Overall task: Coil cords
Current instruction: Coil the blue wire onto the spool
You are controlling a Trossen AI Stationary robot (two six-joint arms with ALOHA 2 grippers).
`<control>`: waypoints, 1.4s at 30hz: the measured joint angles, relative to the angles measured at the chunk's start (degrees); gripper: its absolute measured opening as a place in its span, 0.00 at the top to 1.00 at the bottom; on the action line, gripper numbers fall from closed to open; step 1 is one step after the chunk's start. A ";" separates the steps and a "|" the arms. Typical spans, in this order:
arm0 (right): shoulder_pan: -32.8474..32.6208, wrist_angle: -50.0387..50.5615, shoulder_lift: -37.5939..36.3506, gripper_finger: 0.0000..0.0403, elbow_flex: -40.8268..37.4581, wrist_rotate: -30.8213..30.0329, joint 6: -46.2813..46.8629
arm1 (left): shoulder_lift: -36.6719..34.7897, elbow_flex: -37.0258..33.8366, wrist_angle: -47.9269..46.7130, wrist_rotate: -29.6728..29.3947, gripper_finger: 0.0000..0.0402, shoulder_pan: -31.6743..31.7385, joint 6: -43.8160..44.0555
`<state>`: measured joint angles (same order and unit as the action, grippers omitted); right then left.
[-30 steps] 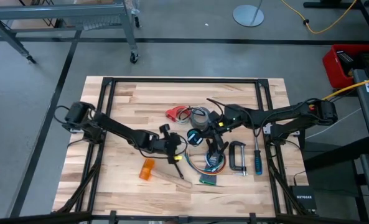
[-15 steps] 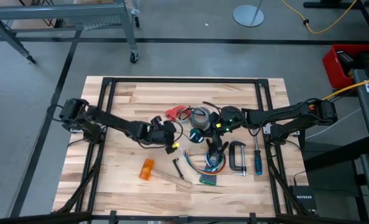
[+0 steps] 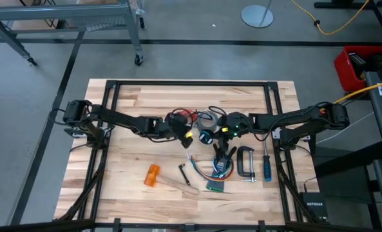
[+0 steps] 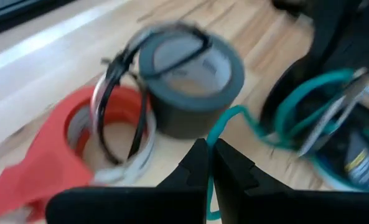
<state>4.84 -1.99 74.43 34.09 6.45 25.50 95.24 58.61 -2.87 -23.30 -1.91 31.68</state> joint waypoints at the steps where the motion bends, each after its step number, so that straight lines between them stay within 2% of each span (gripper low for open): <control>1: 0.00 0.20 0.00 0.99 0.00 -1.04 0.83 | 0.00 0.00 1.28 0.75 1.00 0.30 -0.01; 6: 0.00 0.81 0.00 0.99 0.00 -5.43 1.53 | 0.00 0.02 7.05 4.42 1.00 0.61 -0.14; 17: 0.02 -0.55 0.00 0.99 0.02 -8.48 6.45 | 0.00 0.07 18.88 6.55 1.00 -1.66 -0.13; 26: 0.02 -8.02 0.00 0.99 0.02 -11.70 9.05 | 0.00 0.10 22.17 6.37 1.00 -2.67 -0.05; 39: -0.38 -9.41 0.73 0.99 0.02 -11.66 13.94 | 1.64 0.63 23.66 3.99 1.00 -2.89 -0.17; 42: -1.90 -11.74 1.32 0.99 0.02 -13.46 14.34 | 2.90 2.17 23.71 3.82 1.00 -3.07 -0.66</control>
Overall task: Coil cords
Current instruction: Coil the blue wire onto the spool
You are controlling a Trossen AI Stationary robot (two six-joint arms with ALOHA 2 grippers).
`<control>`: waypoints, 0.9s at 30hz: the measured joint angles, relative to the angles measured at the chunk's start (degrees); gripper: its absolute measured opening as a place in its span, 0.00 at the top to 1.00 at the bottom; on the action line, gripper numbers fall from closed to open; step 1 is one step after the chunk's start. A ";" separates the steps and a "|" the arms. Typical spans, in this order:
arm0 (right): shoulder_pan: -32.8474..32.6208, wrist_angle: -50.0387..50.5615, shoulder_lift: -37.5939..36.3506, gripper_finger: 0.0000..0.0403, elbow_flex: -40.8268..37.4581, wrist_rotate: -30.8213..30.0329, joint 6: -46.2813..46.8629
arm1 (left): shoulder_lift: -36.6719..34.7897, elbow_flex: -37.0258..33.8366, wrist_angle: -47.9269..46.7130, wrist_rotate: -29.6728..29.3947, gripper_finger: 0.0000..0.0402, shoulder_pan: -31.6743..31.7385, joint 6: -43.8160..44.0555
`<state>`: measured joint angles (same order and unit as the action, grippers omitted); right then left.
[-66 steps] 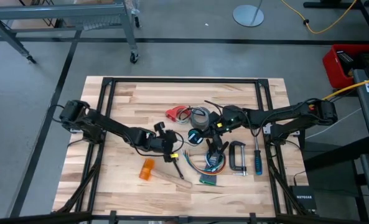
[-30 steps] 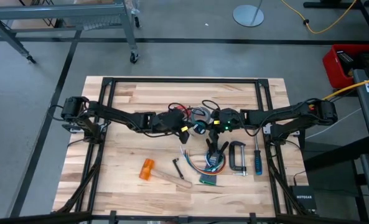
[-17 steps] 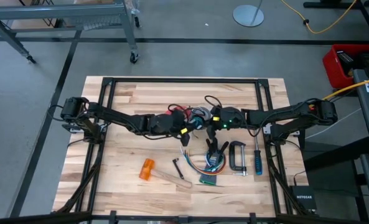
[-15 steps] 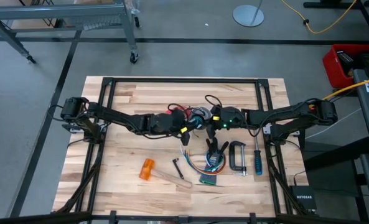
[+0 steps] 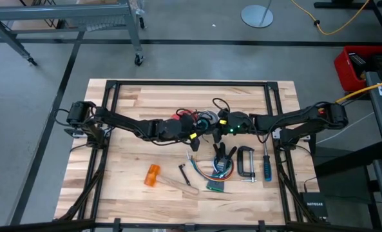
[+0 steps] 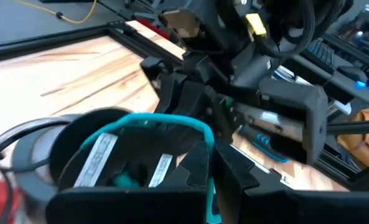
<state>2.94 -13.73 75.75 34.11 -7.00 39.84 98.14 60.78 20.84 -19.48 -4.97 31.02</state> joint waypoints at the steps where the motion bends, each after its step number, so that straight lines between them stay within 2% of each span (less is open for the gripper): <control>1: -0.60 -0.40 0.25 0.99 0.00 -0.72 -0.02 | 0.53 0.72 -0.06 -0.03 1.00 -0.18 -0.72; 9: -1.53 -2.01 2.23 0.99 0.02 -3.50 -0.18 | 2.70 4.26 -2.12 -0.62 1.00 -1.42 -4.50; 17: -1.42 -12.72 2.20 0.99 0.02 -4.07 -0.46 | 2.70 4.58 -7.32 -3.07 1.00 -1.91 -4.77; 27: -1.42 -14.33 2.20 0.99 0.02 -3.54 -2.60 | 2.67 4.58 -14.42 -6.89 1.00 -4.44 -12.47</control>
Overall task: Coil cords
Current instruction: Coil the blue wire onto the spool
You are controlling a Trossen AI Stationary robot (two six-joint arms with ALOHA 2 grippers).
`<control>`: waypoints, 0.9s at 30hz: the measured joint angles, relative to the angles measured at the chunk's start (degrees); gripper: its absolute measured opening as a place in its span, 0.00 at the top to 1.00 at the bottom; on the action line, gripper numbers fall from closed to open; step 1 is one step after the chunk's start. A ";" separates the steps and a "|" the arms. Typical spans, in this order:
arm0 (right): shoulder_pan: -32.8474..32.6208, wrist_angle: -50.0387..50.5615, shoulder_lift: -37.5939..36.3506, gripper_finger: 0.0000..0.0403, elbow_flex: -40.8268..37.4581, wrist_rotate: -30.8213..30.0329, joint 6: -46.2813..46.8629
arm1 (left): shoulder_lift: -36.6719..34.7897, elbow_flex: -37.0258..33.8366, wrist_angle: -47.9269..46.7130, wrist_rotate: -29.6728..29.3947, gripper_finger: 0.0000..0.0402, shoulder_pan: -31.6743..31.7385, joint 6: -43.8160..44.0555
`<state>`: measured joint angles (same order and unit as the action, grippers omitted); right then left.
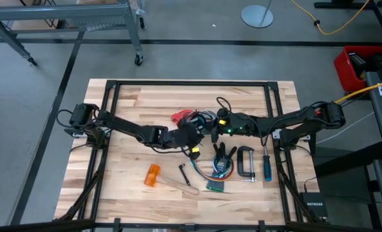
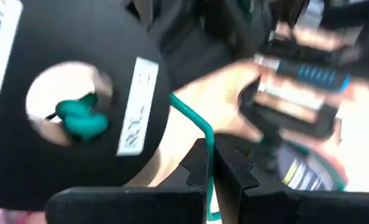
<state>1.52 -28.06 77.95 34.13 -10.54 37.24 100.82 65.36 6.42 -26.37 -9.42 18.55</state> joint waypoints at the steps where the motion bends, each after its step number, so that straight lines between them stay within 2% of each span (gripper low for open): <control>1: 0.00 -0.07 0.00 0.99 0.00 0.52 -0.16 | 0.00 0.00 -1.46 -0.25 1.00 -0.27 -1.54; 5: -0.04 -0.39 0.00 0.99 -0.04 3.51 -0.27 | -0.09 0.00 -5.68 -0.48 0.99 -1.33 -5.62; 9: -0.07 -0.68 0.00 0.99 -0.04 5.22 -0.27 | -0.09 -0.12 -5.73 -0.25 0.95 -1.79 -6.85; 19: 0.00 -2.31 -0.02 0.99 -0.04 5.47 -0.25 | -0.04 -0.24 -6.32 0.69 0.85 -2.05 -6.60; 27: 0.02 -2.66 -0.09 0.99 0.00 6.89 -1.40 | 0.02 -0.28 -9.42 0.60 0.87 -2.88 -6.46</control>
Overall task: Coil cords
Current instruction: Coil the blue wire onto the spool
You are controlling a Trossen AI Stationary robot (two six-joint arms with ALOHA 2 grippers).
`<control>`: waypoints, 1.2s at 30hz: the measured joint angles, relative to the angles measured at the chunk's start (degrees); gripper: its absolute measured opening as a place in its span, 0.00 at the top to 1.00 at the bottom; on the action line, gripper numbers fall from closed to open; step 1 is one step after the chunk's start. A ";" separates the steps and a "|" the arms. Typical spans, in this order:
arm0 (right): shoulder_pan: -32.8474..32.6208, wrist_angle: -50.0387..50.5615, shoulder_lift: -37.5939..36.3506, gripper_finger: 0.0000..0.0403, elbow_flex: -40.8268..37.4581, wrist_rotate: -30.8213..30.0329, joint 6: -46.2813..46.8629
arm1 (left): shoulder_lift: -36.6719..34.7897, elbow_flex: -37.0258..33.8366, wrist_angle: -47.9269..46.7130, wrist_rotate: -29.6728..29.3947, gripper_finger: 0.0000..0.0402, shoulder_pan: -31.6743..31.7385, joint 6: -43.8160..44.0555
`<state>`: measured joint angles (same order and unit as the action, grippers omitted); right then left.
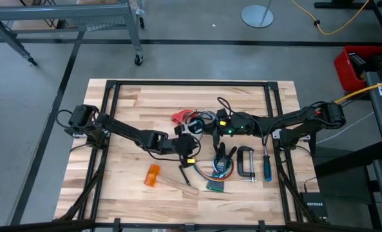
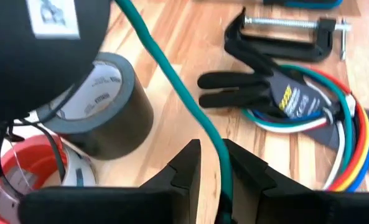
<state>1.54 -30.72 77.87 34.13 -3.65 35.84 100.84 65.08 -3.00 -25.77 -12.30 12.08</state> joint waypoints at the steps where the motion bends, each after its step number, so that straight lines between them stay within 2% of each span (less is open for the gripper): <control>1: 0.00 0.00 0.00 0.99 0.00 0.32 -0.09 | 0.00 0.00 -0.49 -0.06 0.87 -0.19 0.01; 5: 0.00 0.16 0.00 0.99 0.02 1.53 -0.12 | 0.00 0.00 -2.45 -0.21 0.91 -0.70 -0.09; 9: 0.00 0.28 0.00 0.99 0.02 4.49 -0.31 | 0.00 0.00 -3.52 -0.31 0.98 -1.16 -0.05; 17: 0.00 3.21 -0.02 0.99 0.02 13.01 -0.34 | 0.00 0.00 -7.77 -1.96 1.00 -2.60 1.28; 23: -0.02 9.93 -0.02 0.99 0.02 18.29 -0.85 | 0.00 0.00 -10.17 -3.23 1.00 -3.88 2.27; 27: -0.02 14.97 -0.02 0.99 0.02 19.94 -1.84 | -0.26 0.00 -12.17 -5.95 1.00 -4.32 2.97; 36: -0.04 18.76 -0.02 0.99 0.02 20.49 -3.16 | -0.74 0.04 -11.27 -6.39 1.00 -3.73 2.83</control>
<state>1.50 -11.96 77.84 34.15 16.85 32.69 100.09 65.12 -14.27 -32.16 -16.03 14.91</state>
